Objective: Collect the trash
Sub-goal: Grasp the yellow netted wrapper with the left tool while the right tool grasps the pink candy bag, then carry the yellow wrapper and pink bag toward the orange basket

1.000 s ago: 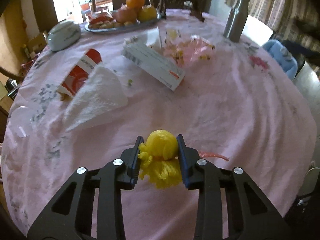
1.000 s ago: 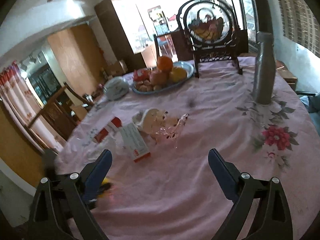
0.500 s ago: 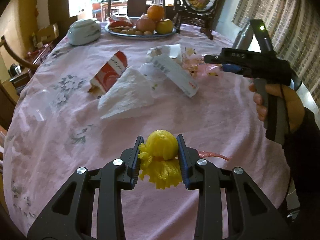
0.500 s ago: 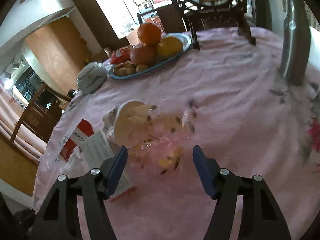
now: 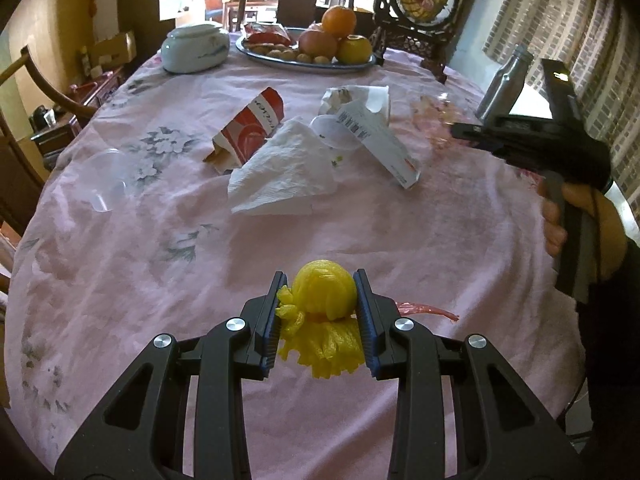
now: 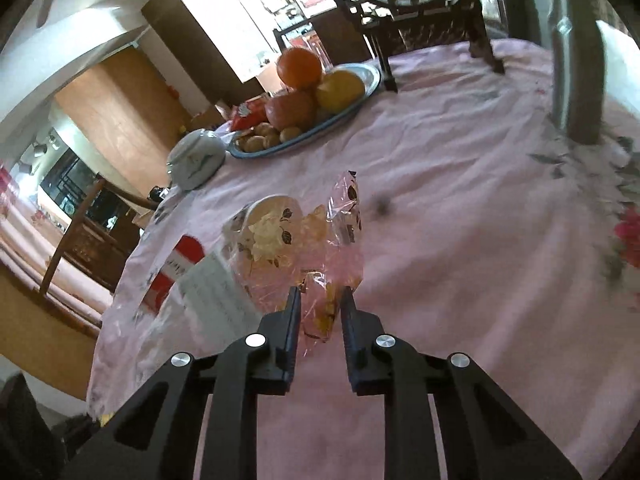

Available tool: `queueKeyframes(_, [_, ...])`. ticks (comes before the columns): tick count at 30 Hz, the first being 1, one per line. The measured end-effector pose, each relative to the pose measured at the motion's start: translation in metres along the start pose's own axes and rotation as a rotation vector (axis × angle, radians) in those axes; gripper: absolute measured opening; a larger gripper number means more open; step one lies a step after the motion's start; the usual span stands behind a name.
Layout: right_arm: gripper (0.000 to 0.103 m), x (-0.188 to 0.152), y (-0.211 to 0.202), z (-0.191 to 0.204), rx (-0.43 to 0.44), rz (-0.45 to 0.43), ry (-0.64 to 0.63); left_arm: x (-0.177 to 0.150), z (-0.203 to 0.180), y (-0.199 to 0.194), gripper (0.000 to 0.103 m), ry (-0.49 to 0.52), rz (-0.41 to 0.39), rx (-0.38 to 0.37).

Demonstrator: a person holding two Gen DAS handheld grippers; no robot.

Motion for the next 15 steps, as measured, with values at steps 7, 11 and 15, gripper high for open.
queueKeyframes(7, [0.020, -0.032, -0.067, 0.011, -0.059, -0.048, -0.110, -0.011, -0.015, -0.019, 0.035, 0.023, -0.029, 0.014])
queueKeyframes(11, [0.020, -0.050, -0.096, 0.020, -0.088, -0.074, -0.178, -0.018, -0.021, -0.030, 0.035, 0.025, -0.047, 0.040])
queueKeyframes(15, [0.020, -0.069, -0.113, 0.037, -0.108, -0.081, -0.247, -0.027, -0.024, -0.044, 0.035, 0.035, -0.072, 0.069])
Point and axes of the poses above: each gripper's, at about its wrist camera, not at the fingertips, and y roughly the way its jaws point, z to its left, x to its top, the point moved 8 cm from there along y, roughly the way its jaws point, and after that the axes turned 12 degrees about -y, right-handed, at the moved point
